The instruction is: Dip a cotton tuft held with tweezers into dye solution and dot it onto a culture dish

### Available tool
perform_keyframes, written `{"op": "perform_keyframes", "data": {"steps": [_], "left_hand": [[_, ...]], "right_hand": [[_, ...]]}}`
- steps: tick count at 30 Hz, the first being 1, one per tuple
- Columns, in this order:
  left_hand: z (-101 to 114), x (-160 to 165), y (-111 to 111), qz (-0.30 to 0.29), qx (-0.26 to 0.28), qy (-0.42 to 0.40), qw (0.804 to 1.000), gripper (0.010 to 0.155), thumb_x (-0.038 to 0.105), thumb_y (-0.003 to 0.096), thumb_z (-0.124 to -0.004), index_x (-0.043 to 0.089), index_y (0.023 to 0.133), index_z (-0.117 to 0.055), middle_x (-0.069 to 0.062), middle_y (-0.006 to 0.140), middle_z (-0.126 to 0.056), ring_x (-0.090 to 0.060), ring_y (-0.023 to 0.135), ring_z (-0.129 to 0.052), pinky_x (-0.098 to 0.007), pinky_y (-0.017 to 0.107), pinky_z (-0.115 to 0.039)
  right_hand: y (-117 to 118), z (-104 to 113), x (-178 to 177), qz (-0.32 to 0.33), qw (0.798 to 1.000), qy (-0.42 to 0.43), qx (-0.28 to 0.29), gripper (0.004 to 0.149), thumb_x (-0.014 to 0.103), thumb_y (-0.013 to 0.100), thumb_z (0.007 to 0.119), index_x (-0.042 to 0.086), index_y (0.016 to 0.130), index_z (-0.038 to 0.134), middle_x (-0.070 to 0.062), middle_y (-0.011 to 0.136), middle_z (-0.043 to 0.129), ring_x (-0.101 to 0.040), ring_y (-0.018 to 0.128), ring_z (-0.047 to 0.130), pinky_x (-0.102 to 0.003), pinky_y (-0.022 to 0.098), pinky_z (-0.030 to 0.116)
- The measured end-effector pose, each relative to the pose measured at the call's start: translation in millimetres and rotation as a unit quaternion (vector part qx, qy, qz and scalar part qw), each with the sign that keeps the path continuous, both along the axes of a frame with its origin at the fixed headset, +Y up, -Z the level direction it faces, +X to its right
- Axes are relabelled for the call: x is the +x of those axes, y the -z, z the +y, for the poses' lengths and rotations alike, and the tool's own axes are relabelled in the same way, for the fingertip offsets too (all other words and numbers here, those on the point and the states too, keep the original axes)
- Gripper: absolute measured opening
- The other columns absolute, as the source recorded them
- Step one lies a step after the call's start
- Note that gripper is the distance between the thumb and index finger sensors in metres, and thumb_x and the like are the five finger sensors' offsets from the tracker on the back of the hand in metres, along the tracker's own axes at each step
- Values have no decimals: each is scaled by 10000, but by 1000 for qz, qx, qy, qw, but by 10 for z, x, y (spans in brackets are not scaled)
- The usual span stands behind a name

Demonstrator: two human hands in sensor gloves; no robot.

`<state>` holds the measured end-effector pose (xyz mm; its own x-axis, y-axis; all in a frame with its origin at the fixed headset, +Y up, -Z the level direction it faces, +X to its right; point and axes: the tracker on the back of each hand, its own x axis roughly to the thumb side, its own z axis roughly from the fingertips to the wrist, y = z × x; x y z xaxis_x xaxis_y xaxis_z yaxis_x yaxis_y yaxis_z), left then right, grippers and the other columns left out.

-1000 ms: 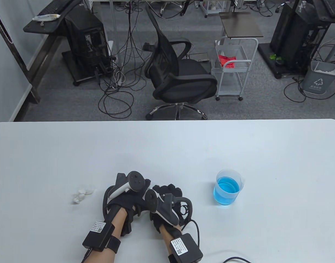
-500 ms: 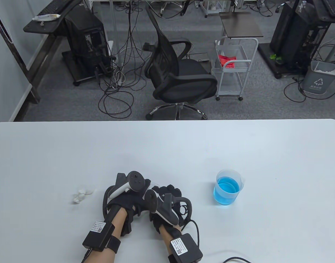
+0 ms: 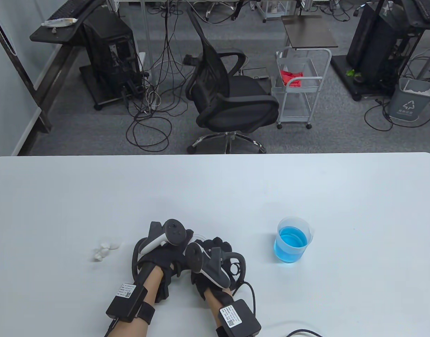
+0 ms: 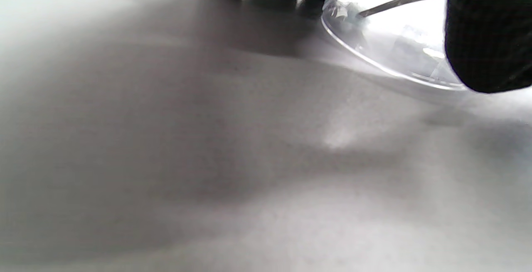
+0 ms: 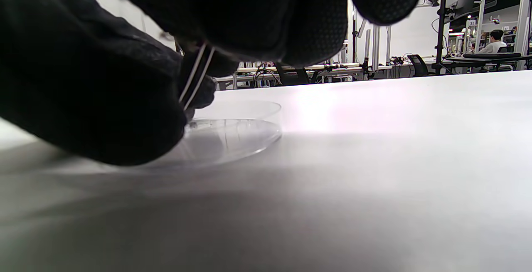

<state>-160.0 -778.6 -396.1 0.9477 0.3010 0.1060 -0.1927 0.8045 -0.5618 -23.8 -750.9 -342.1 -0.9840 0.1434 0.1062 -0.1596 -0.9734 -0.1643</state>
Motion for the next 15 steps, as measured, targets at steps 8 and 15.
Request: {"op": "perform_keyframes", "data": {"steps": [8, 15], "left_hand": [[2, -2, -1, 0, 0, 1, 1000, 998, 743, 416, -807, 410, 1138, -203, 129, 1216, -171, -229, 1197, -192, -484, 847, -318], [2, -1, 1, 0, 0, 0, 1000, 993, 744, 420, -804, 411, 1138, -203, 128, 1216, -172, -228, 1197, -191, -485, 847, -319]], "right_hand": [[-11, -1, -14, 10, 1000, -1, -15, 367, 282, 425, 827, 187, 757, 953, 15, 556, 969, -233, 720, 916, -576, 603, 666], [-37, 55, -5, 16, 1000, 9, -10, 365, 280, 422, 831, 186, 752, 957, 13, 553, 970, -232, 717, 918, -577, 602, 666]]}}
